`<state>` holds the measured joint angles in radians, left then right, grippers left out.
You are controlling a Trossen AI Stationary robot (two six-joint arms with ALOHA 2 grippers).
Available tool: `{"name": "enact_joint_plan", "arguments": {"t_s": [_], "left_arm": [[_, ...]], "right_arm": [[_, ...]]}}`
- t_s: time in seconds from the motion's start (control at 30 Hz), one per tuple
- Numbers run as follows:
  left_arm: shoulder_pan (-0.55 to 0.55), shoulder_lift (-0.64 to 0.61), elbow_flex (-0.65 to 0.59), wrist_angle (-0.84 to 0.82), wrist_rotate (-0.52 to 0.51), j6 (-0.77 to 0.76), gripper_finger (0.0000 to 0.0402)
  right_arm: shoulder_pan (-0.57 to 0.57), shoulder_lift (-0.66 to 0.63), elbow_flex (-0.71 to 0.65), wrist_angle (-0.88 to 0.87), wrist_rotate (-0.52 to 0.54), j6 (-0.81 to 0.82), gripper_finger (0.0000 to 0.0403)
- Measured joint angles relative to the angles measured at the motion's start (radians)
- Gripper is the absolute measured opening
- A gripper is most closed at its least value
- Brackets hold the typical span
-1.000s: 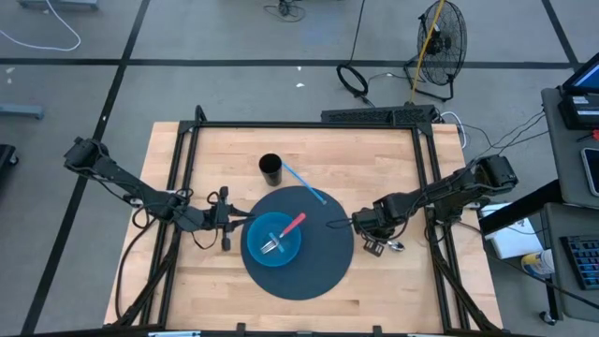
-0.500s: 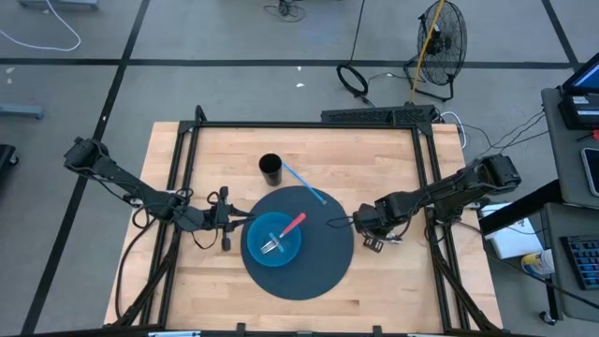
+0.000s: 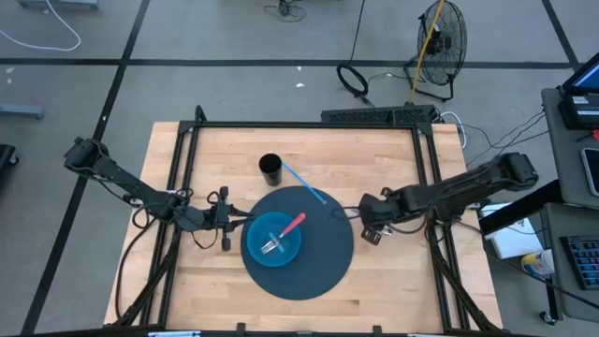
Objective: Pick & Place Utensil
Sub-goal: Put the purple spoon into the blue bowl on the blue mat
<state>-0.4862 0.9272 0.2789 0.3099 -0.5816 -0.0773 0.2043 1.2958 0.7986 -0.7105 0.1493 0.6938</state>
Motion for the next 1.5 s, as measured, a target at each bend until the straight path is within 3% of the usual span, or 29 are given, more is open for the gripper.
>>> {"name": "enact_joint_plan", "arguments": {"t_s": [0.5, 1.1, 1.5], "left_arm": [[0.000, 0.000, 0.000, 0.002, -0.001, -0.010, 0.0047], [0.000, 0.000, 0.000, 0.023, -0.005, -0.009, 0.0047], [0.000, 0.000, 0.000, 0.046, -0.005, 0.013, 0.0047]], "right_arm": [[0.000, -0.101, 0.001, 0.338, 0.116, -0.187, 0.0045], [0.000, -0.105, 0.001, 0.717, 0.117, -0.476, 0.0045], [0.000, -0.105, 0.002, 0.820, 0.116, -0.555, 0.0045]]}}
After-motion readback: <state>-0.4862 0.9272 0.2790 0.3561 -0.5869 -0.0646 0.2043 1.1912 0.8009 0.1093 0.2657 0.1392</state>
